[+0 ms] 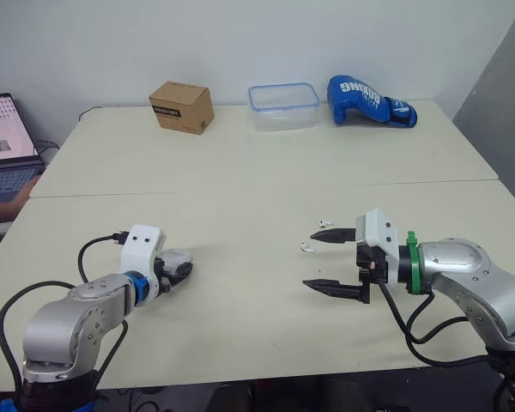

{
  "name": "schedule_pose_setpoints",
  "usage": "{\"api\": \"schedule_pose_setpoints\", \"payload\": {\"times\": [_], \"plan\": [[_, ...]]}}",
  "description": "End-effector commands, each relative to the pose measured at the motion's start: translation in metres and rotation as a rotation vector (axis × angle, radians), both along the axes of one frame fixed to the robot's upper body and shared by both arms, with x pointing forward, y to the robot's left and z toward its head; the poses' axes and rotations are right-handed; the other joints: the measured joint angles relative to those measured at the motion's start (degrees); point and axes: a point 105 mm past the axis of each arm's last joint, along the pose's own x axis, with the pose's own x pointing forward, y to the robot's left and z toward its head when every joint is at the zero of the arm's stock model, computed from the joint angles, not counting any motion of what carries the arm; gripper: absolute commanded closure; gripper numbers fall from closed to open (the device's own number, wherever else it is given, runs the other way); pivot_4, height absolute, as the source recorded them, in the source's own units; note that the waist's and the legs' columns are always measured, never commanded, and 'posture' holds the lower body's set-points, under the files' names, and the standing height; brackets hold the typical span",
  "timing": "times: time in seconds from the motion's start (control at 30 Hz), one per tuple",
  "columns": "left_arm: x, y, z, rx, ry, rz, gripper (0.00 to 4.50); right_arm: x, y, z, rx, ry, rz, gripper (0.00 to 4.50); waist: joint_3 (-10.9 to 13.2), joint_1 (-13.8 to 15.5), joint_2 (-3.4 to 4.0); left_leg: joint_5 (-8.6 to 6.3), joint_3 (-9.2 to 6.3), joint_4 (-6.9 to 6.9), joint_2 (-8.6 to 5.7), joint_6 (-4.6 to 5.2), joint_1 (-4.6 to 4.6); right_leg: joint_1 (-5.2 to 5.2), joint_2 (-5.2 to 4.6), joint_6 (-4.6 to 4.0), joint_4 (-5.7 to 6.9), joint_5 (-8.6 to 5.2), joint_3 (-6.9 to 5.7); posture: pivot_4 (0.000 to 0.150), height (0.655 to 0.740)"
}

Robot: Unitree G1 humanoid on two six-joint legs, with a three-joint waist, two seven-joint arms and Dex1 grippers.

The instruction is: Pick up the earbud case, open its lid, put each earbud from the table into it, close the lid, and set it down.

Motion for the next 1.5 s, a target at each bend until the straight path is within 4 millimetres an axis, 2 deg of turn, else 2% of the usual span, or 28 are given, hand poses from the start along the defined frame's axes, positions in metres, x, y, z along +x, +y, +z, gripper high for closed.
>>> {"api": "schedule_pose_setpoints", "payload": {"times": [0.03,0.3,0.53,0.67,0.87,0.97,1.17,1.27,1.5], "plan": [[-0.002,-0.005,-0.005,-0.017,0.021,-0.018,1.74,-0.005,0.002,0.007,0.011,-0.037,0.019,0.00,0.00,0.00,0.00,0.00,0.00,0.00,0.00,0.00,0.00,0.00,0.00,0.00,0.01,0.00,0.00,0.150,0.7307],[-0.003,-0.005,-0.004,0.017,0.007,-0.044,1.74,-0.005,0.001,0.005,0.011,-0.030,0.016,0.00,0.00,0.00,0.00,0.00,0.00,0.00,0.00,0.00,0.01,0.00,0.00,0.00,0.01,0.00,0.00,0.150,0.7307],[-0.002,-0.008,0.029,0.085,-0.157,-0.235,1.74,0.004,0.000,0.023,0.058,0.003,-0.012,0.00,0.05,-0.21,-0.02,0.00,0.02,-0.01,0.01,0.00,-0.07,-0.10,0.00,-0.01,0.00,0.00,0.02,0.150,0.7307],[-0.001,-0.026,0.051,0.119,-0.353,-0.438,1.74,0.010,0.000,0.036,0.109,0.057,-0.028,0.00,0.05,-0.16,-0.02,0.00,0.04,-0.02,0.03,-0.01,-0.10,-0.12,0.00,-0.03,-0.01,0.01,0.03,0.150,0.7307],[-0.001,-0.048,0.066,0.188,-0.465,-0.681,1.74,0.020,-0.004,0.039,0.073,0.172,-0.071,0.00,0.08,-0.14,0.02,-0.01,0.09,-0.02,0.02,0.01,-0.14,-0.16,-0.02,-0.03,-0.03,0.01,0.04,0.150,0.7307],[0.002,-0.062,0.079,0.227,-0.563,-0.818,1.74,0.022,0.000,0.042,0.092,0.293,-0.077,0.00,0.08,-0.19,0.02,-0.04,0.09,-0.02,0.04,0.08,-0.14,-0.15,0.00,-0.04,-0.02,0.01,0.02,0.150,0.7307],[0.009,-0.080,0.089,0.320,-0.675,-1.007,1.74,0.022,0.007,0.051,0.157,0.468,-0.057,0.00,0.09,-0.23,0.02,-0.02,0.11,-0.02,0.03,0.03,-0.17,-0.20,0.00,-0.03,-0.03,0.02,0.03,0.150,0.7307],[0.014,-0.090,0.101,0.329,-0.745,-1.066,1.74,0.021,0.013,0.055,0.193,0.550,-0.037,0.00,0.09,-0.24,0.02,-0.01,0.11,-0.01,0.03,0.03,-0.19,-0.24,0.00,-0.03,0.01,0.02,0.04,0.150,0.7307],[0.008,-0.118,0.116,0.303,-0.861,-1.214,1.74,0.022,0.025,0.065,0.272,0.661,-0.010,0.00,0.08,-0.58,0.02,0.00,0.15,-0.01,0.02,0.01,-0.26,-0.39,0.01,-0.03,0.07,0.03,0.10,0.150,0.7307]]}}
